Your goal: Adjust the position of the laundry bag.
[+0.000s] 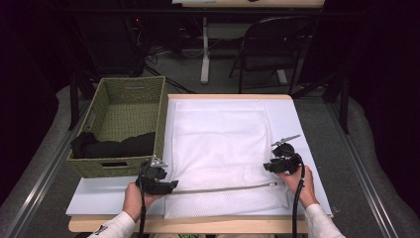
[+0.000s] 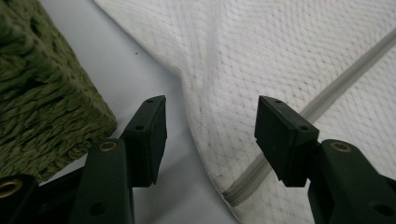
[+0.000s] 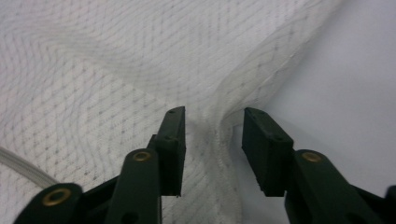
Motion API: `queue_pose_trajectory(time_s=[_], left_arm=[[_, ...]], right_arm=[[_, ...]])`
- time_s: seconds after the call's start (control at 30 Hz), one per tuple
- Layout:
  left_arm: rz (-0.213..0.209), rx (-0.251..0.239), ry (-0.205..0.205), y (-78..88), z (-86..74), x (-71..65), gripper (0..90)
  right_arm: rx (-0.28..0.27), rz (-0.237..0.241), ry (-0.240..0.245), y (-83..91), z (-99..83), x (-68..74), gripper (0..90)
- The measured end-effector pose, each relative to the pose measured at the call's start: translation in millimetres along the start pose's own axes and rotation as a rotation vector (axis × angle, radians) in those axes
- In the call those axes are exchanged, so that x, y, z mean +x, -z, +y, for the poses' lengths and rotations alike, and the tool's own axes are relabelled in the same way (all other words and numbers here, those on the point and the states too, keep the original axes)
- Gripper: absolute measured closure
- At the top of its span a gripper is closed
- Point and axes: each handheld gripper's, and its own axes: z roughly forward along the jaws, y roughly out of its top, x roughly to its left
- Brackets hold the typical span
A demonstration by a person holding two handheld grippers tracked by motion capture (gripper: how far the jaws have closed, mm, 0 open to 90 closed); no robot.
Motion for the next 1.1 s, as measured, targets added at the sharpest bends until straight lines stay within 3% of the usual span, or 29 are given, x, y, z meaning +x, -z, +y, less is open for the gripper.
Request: queue_pose_trajectory(time_s=[0.1,0.17,0.23,0.33,0.43,0.6,0.63,0.73,1.1], left_arm=[[0.004,0.019,0.006,-4.9,0.8,2.1,48.0],[0.006,0.038,-0.013,-9.8,2.6,2.2,50.5],[0.001,0.039,-0.016,-10.9,3.1,1.1,54.6],[-0.016,0.048,-0.044,-17.7,4.4,-1.3,62.9],[-0.002,0.040,-0.048,-22.1,5.3,-3.3,68.7],[0.028,0.031,-0.074,-22.9,5.5,-2.6,83.2],[0.028,0.031,-0.074,-22.9,5.5,-2.6,85.9],[0.020,0.037,-0.075,-22.6,6.6,-0.6,88.5],[0.032,0.016,-0.051,-11.9,3.6,7.0,88.5]], right_arm=[[-0.014,0.007,-0.043,2.2,1.1,-4.3,53.7],[-0.004,-0.009,-0.062,-0.4,2.5,-5.9,49.8],[-0.001,-0.011,-0.056,-2.0,2.7,-6.3,49.9],[0.016,-0.014,-0.056,-7.5,3.3,-7.8,56.4],[0.020,0.014,-0.062,-9.5,4.3,-7.8,63.9],[0.021,0.018,-0.040,-11.9,6.6,-7.8,80.2],[0.021,0.018,-0.040,-11.9,6.6,-7.8,80.2],[0.023,0.010,-0.032,-14.1,9.7,-2.5,85.7],[0.017,0.021,0.007,-19.0,15.7,3.6,86.1]])
